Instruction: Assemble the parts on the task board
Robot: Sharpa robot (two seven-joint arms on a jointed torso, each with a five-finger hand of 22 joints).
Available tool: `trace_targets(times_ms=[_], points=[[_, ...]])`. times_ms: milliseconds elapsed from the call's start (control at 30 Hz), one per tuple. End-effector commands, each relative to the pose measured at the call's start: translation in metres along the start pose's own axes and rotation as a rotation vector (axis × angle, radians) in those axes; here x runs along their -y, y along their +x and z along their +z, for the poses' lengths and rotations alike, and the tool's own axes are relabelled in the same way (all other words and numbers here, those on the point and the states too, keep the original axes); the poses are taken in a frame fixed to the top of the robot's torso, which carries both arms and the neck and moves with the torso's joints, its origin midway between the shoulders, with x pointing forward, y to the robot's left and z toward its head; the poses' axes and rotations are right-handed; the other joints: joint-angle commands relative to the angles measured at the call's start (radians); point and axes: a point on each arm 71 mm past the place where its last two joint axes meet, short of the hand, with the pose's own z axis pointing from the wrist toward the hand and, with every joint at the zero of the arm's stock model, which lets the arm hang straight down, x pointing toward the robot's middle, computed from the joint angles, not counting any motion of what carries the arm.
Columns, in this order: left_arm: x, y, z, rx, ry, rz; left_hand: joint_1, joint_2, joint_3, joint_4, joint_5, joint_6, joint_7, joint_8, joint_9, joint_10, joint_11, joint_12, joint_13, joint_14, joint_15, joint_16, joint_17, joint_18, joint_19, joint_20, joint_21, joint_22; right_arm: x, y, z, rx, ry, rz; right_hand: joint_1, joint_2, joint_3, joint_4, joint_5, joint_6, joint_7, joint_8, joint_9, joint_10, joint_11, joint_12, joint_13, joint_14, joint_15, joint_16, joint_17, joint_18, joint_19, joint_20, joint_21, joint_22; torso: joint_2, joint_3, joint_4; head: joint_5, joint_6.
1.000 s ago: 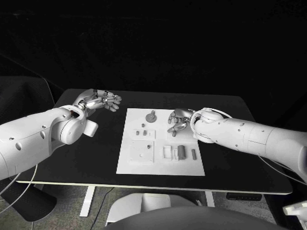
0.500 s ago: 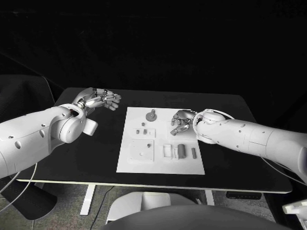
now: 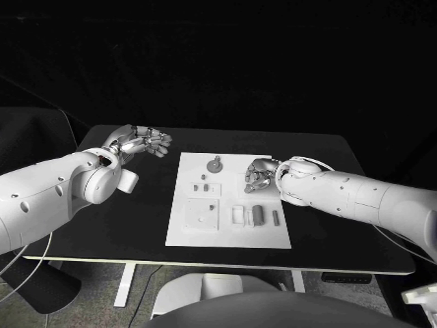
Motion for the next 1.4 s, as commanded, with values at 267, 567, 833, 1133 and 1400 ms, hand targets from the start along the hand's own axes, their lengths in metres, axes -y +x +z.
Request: trace_targets(times_ms=[267,567,833,1133,1400], points=[[0.0020,0.0011,0.0005,-0.010,0.014,-0.009,0.006,0.007,-0.005,0.000,0.004,-0.001,-0.002,-0.003,0.000,0.005,-0.001,-0.004,0.002,0.004,-0.002,-0.002,-0.002,-0.005,-0.003,0.000,-0.006,0.001,-0.0017,0.0048,-0.0004,-0.024,-0.013,-0.014,0.027,0.024,0.008,-0.001,-0.001,0.033,-0.002,0.016,0.007,0.003,-0.002,0.008,0.000,0.002,-0.008,0.006,-0.001,0.001,-0.001,-0.001,0.008,-0.002,0.000,-0.0017,0.0008,-0.001,-0.005],[0.0019,0.0006,0.0002,-0.009,0.015,-0.008,0.006,0.007,-0.005,0.000,0.004,0.000,-0.002,-0.003,0.000,0.006,-0.001,-0.004,0.002,0.004,-0.002,-0.002,-0.002,-0.005,-0.003,0.000,-0.006,0.001,-0.0031,0.0072,-0.0004,-0.030,-0.018,-0.017,0.054,0.047,0.028,-0.001,0.003,0.065,-0.005,0.028,0.013,0.005,-0.002,0.009,-0.003,0.002,-0.011,0.007,-0.002,0.002,0.001,-0.001,0.008,-0.003,0.000,-0.0009,-0.0005,-0.003,-0.004],[0.0019,0.0003,0.0001,-0.008,0.015,-0.008,0.006,0.007,-0.005,0.001,0.004,0.000,-0.002,-0.003,0.001,0.006,-0.001,-0.004,0.002,0.005,-0.002,-0.002,-0.002,-0.005,-0.003,0.000,-0.007,0.001,-0.0029,0.0078,-0.0003,-0.031,-0.016,-0.019,0.071,0.066,0.043,-0.002,0.005,0.087,-0.007,0.035,0.017,0.009,-0.002,0.010,-0.005,0.003,-0.013,0.008,-0.004,0.002,0.001,0.000,0.008,-0.005,0.000,-0.0011,0.0004,-0.003,-0.005],[0.0020,0.0007,0.0002,-0.009,0.015,-0.008,0.006,0.007,-0.006,0.001,0.004,0.000,-0.002,-0.003,0.001,0.006,-0.001,-0.004,0.002,0.005,-0.001,-0.002,-0.002,-0.005,-0.002,0.000,-0.007,0.001,-0.0031,0.0081,-0.0002,-0.028,-0.016,-0.019,0.085,0.079,0.054,-0.006,0.006,0.092,-0.007,0.035,0.017,0.011,-0.003,0.009,-0.007,0.004,-0.015,0.008,-0.005,0.002,0.001,0.001,0.008,-0.006,0.000,-0.0009,-0.0003,-0.004,-0.006],[0.0022,0.0013,0.0004,-0.010,0.016,-0.009,0.005,0.007,-0.006,0.001,0.004,0.000,-0.002,-0.003,0.001,0.007,-0.001,-0.004,0.002,0.005,-0.001,-0.002,-0.002,-0.005,-0.002,0.000,-0.007,0.001,-0.0046,0.0070,-0.0002,-0.003,-0.024,-0.020,0.119,0.102,0.095,-0.005,0.002,0.115,-0.009,0.039,0.020,0.022,-0.006,0.011,-0.011,0.010,-0.019,0.012,-0.007,0.004,0.005,0.002,0.009,-0.008,0.000,-0.0007,-0.0002,-0.004,-0.006]])
